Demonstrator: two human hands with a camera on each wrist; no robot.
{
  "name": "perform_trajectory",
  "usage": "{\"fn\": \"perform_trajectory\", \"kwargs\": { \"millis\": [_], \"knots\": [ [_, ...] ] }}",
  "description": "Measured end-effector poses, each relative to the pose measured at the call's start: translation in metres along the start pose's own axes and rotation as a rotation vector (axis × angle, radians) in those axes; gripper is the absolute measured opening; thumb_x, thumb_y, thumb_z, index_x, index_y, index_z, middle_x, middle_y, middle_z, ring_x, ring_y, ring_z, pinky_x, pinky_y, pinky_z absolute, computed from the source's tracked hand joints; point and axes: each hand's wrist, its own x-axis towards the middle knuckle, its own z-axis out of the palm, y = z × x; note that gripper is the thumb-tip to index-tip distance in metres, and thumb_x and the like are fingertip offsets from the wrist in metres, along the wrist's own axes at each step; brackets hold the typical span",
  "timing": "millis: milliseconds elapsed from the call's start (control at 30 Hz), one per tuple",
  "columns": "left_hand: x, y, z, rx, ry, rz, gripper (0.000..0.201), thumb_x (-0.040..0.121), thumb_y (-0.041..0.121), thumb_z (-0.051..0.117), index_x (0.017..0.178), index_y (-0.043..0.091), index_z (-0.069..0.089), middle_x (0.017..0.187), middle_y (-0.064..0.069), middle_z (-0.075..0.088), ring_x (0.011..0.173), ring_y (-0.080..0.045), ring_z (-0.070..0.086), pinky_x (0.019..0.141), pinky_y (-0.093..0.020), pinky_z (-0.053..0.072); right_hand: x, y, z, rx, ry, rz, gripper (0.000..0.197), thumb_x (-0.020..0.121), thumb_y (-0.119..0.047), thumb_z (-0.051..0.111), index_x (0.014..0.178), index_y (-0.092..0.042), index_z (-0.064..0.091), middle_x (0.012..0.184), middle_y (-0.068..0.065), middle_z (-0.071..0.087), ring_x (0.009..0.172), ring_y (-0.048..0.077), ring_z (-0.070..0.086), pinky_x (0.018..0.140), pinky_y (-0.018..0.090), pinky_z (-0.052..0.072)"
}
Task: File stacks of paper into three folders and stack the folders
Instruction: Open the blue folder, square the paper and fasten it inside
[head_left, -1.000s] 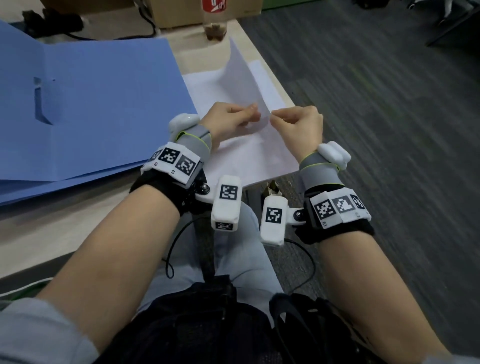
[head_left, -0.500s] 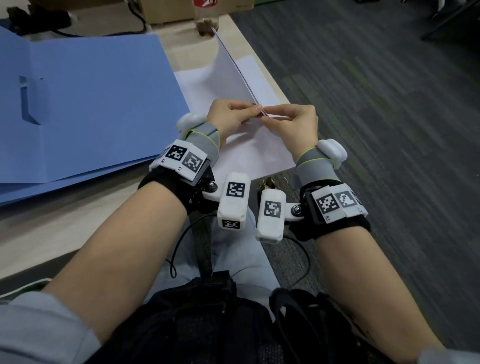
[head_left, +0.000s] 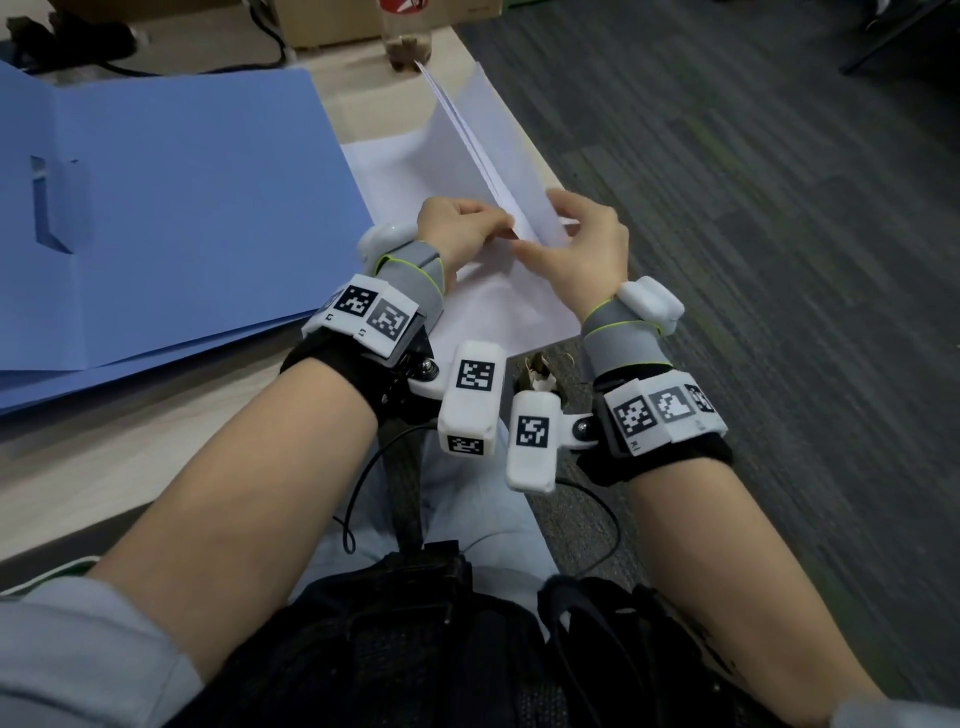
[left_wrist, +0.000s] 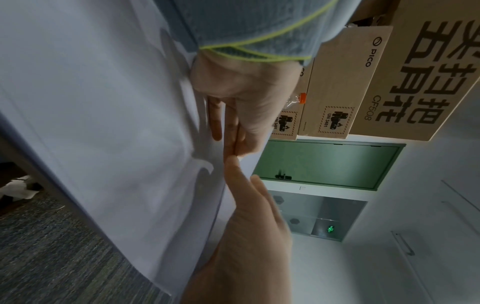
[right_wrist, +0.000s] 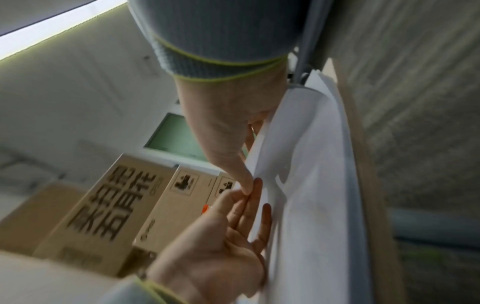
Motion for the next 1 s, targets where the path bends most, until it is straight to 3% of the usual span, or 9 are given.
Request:
{"fn": "perform_trajectory", "kwargs": {
  "millis": [133, 267, 367, 467, 600, 700, 767, 867, 1000],
  "knots": [
    [-0.001, 0.007, 0.002, -0.018, 0.019, 0.014, 0.022, 0.08, 0.006, 0.063, 0.058, 0.01, 0.061, 0.053, -0.003, 0.061, 0.062, -0.019, 0.057, 0.067, -0.029, 0.053, -0.004, -0.012, 0.006, -0.621, -0.111, -0.146, 0.071, 0.081, -0.038, 0.062, 0.141, -0.013, 0.035, 0.147, 0.009, 0.035, 0.137, 0.028, 0.027, 0.109, 0.041, 0.028],
    [-0.005, 0.025, 0.002, 0.014, -0.002, 0.168, 0.025, 0.078, 0.008, 0.062, 0.055, 0.015, 0.059, 0.061, -0.004, 0.059, 0.068, -0.015, 0.052, 0.067, -0.023, 0.044, -0.007, -0.024, 0.001, -0.571, -0.16, -0.011, 0.038, 0.092, -0.019, 0.046, 0.127, -0.007, 0.04, 0.124, 0.02, 0.052, 0.112, 0.039, 0.051, 0.072, 0.036, 0.035],
    [-0.018, 0.031, 0.007, 0.029, -0.131, 0.246, 0.022, 0.085, 0.008, 0.062, 0.065, 0.016, 0.061, 0.059, 0.008, 0.065, 0.065, -0.005, 0.061, 0.057, -0.006, 0.041, -0.012, -0.024, -0.013, -0.498, -0.049, 0.092, 0.03, 0.094, -0.018, 0.043, 0.123, -0.009, 0.044, 0.119, 0.021, 0.055, 0.108, 0.041, 0.054, 0.072, 0.037, 0.035],
    [-0.021, 0.042, 0.0, -0.044, -0.204, 0.26, 0.012, 0.09, 0.013, 0.06, 0.079, 0.017, 0.059, 0.077, 0.004, 0.07, 0.069, 0.003, 0.066, 0.062, -0.006, 0.044, -0.011, -0.034, -0.024, -0.352, 0.118, 0.143, 0.032, 0.091, -0.012, 0.04, 0.122, -0.013, 0.047, 0.111, 0.021, 0.06, 0.101, 0.041, 0.057, 0.07, 0.038, 0.034],
    [-0.025, 0.057, -0.086, -0.063, 0.223, 0.493, 0.032, 0.083, 0.014, 0.065, 0.114, 0.01, 0.056, 0.111, -0.004, 0.062, 0.099, -0.006, 0.057, 0.09, -0.014, 0.044, -0.02, -0.091, -0.002, -0.088, 0.334, -0.097, 0.043, 0.086, -0.001, 0.037, 0.126, -0.013, 0.05, 0.104, 0.02, 0.064, 0.093, 0.04, 0.057, 0.066, 0.032, 0.03],
    [-0.022, 0.049, -0.099, 0.088, 0.342, 0.388, 0.051, 0.094, 0.025, 0.053, 0.139, 0.011, 0.035, 0.143, -0.003, 0.042, 0.128, -0.013, 0.041, 0.1, -0.016, 0.032, -0.019, -0.084, 0.004, 0.067, 0.429, -0.178, 0.04, 0.089, -0.002, 0.039, 0.126, -0.009, 0.053, 0.102, 0.018, 0.067, 0.09, 0.037, 0.058, 0.066, 0.028, 0.03],
    [-0.021, 0.05, -0.109, 0.068, 0.32, 0.28, 0.042, 0.096, 0.036, 0.046, 0.132, 0.015, 0.04, 0.128, 0.002, 0.052, 0.12, -0.018, 0.045, 0.092, -0.018, 0.035, -0.02, -0.087, 0.005, 0.2, 0.461, -0.238, 0.036, 0.09, 0.0, 0.04, 0.123, -0.002, 0.055, 0.096, 0.014, 0.068, 0.08, 0.029, 0.056, 0.064, 0.024, 0.033],
    [-0.032, 0.052, -0.134, -0.034, 0.319, 0.328, 0.027, 0.097, 0.035, 0.043, 0.1, 0.012, 0.057, 0.085, 0.006, 0.055, 0.082, -0.015, 0.051, 0.069, -0.02, 0.04, -0.026, -0.102, 0.019, 0.412, 0.376, -0.318, 0.028, 0.089, 0.007, 0.041, 0.113, 0.006, 0.056, 0.079, -0.011, 0.059, 0.066, 0.001, 0.045, 0.062, 0.003, 0.036],
    [-0.047, 0.042, -0.183, -0.1, 0.413, 0.491, 0.015, 0.099, 0.021, 0.038, 0.094, 0.021, 0.053, 0.096, 0.002, 0.059, 0.085, -0.01, 0.054, 0.076, -0.021, 0.046, -0.034, -0.119, 0.05, 0.637, 0.193, -0.296, 0.02, 0.087, -0.003, 0.056, 0.106, -0.004, 0.062, 0.088, -0.007, 0.064, 0.079, 0.002, 0.061, 0.075, 0.013, 0.048]
  ]
}}
